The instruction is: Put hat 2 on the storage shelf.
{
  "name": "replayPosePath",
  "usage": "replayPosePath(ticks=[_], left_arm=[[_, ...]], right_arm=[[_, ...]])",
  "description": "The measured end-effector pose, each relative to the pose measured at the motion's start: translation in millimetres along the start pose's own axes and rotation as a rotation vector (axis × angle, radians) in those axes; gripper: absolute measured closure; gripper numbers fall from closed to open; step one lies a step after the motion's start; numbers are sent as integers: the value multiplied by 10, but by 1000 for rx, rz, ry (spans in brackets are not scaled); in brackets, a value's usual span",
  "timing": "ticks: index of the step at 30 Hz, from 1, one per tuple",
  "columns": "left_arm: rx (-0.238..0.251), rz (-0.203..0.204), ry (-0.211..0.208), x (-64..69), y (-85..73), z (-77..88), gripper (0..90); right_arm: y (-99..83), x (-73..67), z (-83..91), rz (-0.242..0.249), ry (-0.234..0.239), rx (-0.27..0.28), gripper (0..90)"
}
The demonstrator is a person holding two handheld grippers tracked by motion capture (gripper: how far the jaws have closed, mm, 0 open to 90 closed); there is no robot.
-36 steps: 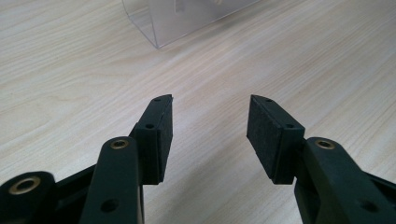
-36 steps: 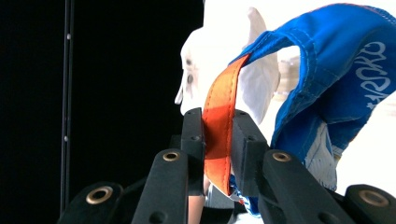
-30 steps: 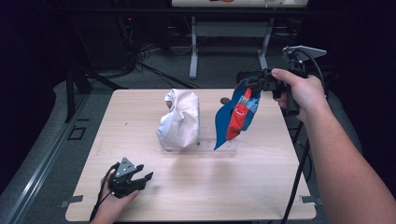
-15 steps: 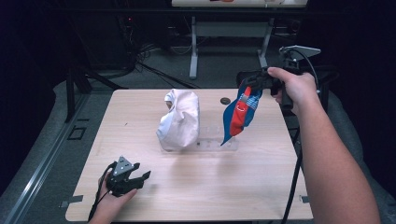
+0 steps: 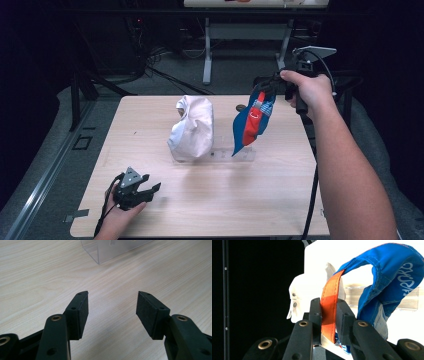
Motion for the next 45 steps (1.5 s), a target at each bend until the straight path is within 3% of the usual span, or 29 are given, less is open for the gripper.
replayPosePath(ticks=[4,13,29,36,45], left_arm=[[-1,3,0,3,-2,-5,439],[1,2,2,1,-1,-5,439],[-4,9,2,-9,-2,10,440],[-3,9,2,-9,-2,19,440],[-1,9,4,-15,-2,21,440]], right_arm=[[12,40,-41,-2,-32,5,773],[-9,61,-147,3,-25,6,772],[-121,119,-400,37,-66,-54,770],[-150,160,-430,34,-89,-70,765],[-153,159,-389,35,-114,-50,745]])
Point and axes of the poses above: each handheld gripper's, and its own axes: z roughly backward along the jaws, y roughly out of its top, x roughly to its right, the point moved 3 cm from there along -z, roughly forward along the jaws, and after that the axes turned 9 degrees about x, right-handed, at the moved point
